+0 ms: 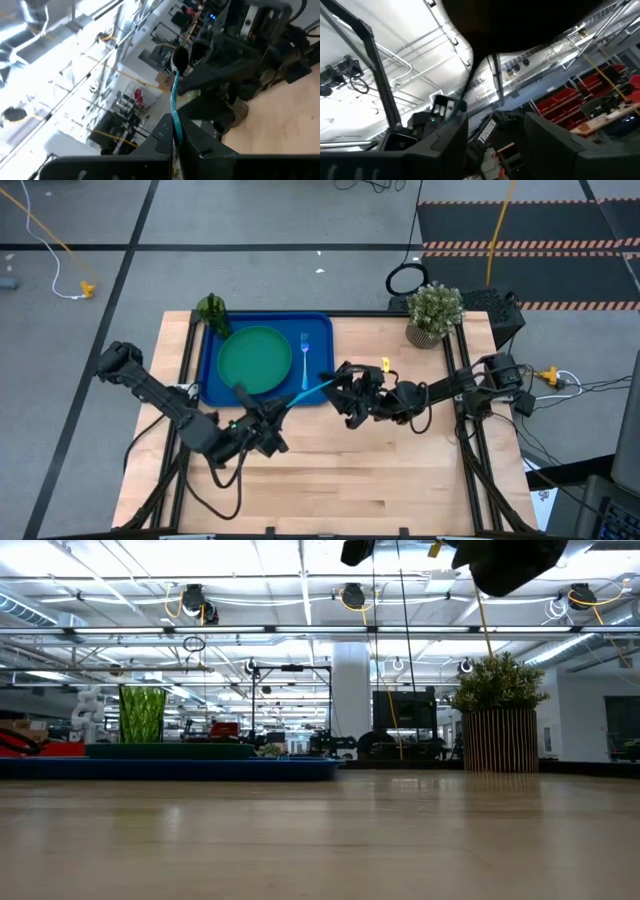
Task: Pick and place plate/cup/fork/spoon on tray
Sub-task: Put the blue spoon on the blue serving tray to the right of the blue fork
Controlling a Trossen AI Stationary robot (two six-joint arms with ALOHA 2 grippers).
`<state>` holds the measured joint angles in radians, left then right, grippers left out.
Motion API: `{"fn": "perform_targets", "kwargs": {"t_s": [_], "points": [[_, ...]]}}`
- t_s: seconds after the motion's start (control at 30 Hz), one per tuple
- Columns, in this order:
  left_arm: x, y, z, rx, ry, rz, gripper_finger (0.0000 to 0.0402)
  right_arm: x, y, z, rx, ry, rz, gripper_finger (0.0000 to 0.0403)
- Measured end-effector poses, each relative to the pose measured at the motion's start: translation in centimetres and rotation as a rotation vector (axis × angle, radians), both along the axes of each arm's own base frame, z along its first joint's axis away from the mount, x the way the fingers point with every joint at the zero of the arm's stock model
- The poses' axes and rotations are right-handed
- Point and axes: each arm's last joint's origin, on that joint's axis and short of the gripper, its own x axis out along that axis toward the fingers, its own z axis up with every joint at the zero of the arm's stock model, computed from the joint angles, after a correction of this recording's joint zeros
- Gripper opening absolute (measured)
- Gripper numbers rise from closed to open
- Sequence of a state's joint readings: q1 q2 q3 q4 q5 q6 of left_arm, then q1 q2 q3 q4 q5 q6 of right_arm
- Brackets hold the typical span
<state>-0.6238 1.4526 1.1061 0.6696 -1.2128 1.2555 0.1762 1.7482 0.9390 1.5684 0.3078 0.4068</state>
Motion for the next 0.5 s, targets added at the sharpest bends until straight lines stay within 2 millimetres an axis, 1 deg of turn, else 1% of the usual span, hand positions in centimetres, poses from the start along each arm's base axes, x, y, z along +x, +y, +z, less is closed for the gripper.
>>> {"fn": "perform_targets", "kwargs": {"t_s": [0.1,0.27,0.5], "points": [[0.4,0.8,0.3,0.026,-0.007,0.004,0.0004,-0.1,-0.3,0.3,-0.014,-0.013,0.009,0.0189],[0.8,2.0,1.1,0.101,-0.016,0.035,0.0004,-0.7,-0.4,1.5,-0.031,-0.051,0.02,0.0189],[0.7,2.0,1.8,0.263,-0.018,-0.026,0.0004,-1.9,-0.7,3.5,-0.098,-0.104,-0.018,0.0189]]}}
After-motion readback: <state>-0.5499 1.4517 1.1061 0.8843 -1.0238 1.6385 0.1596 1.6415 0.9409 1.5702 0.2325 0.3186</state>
